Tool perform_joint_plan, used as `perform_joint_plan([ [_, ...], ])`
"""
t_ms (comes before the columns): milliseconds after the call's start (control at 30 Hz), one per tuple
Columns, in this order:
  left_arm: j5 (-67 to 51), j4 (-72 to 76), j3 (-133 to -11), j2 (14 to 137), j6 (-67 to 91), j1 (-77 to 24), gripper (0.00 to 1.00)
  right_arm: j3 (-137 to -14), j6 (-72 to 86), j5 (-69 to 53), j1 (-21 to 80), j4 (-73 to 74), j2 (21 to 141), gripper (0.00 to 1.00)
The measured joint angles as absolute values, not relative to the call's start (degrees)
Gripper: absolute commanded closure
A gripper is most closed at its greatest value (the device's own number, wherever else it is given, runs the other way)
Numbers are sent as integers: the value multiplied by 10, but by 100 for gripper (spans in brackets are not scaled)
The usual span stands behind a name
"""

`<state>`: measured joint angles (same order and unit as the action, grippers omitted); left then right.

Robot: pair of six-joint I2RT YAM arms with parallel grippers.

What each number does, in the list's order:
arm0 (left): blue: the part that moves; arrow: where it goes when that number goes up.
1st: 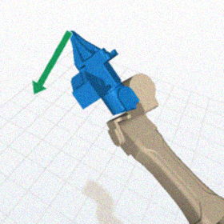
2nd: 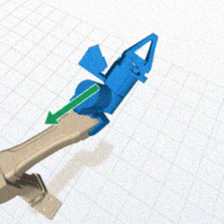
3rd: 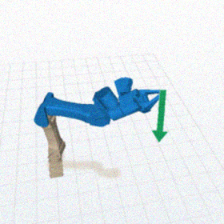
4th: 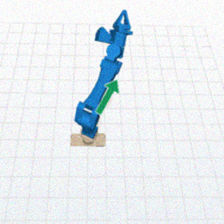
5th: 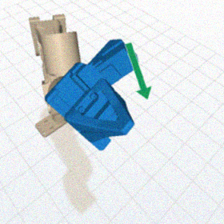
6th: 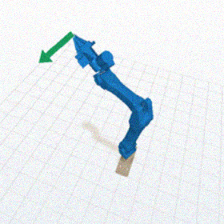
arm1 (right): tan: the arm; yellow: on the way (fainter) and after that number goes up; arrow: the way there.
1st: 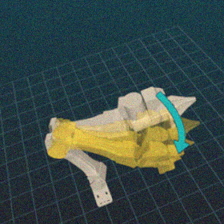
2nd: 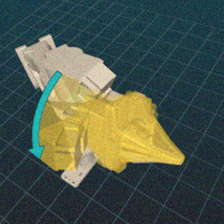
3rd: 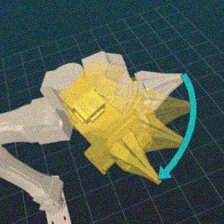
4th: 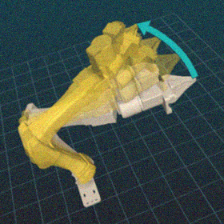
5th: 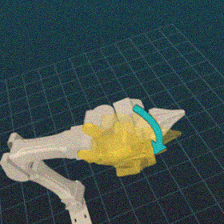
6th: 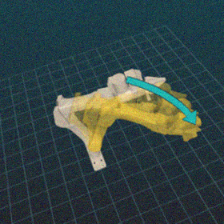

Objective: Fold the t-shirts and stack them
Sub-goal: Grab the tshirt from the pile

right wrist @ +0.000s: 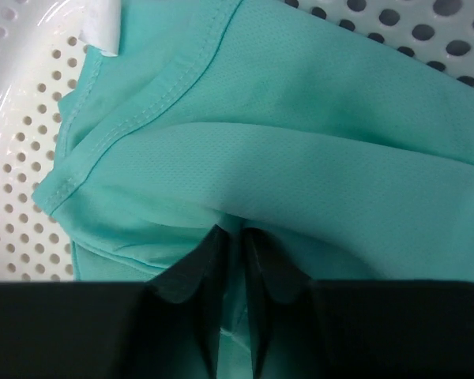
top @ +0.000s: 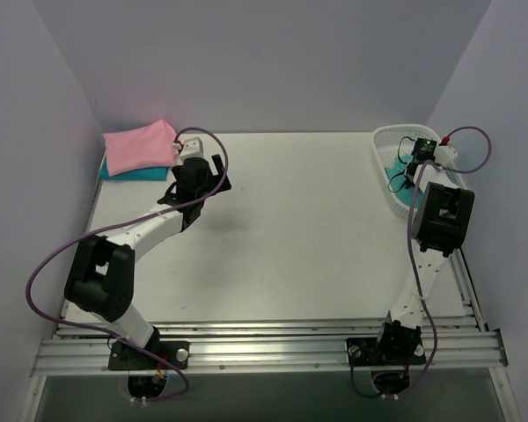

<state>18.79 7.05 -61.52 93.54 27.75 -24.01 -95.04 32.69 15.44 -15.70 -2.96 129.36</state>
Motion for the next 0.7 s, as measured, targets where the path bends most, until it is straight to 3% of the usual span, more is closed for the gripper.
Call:
perform_joint_plan([
  [400,188,71,-613,935,278,-238,5,-941,320,164,-141,-43,1286,100],
  [700,185,71,-606,933,278,-238,5,-932,297,196,-29,-23,1140,100],
])
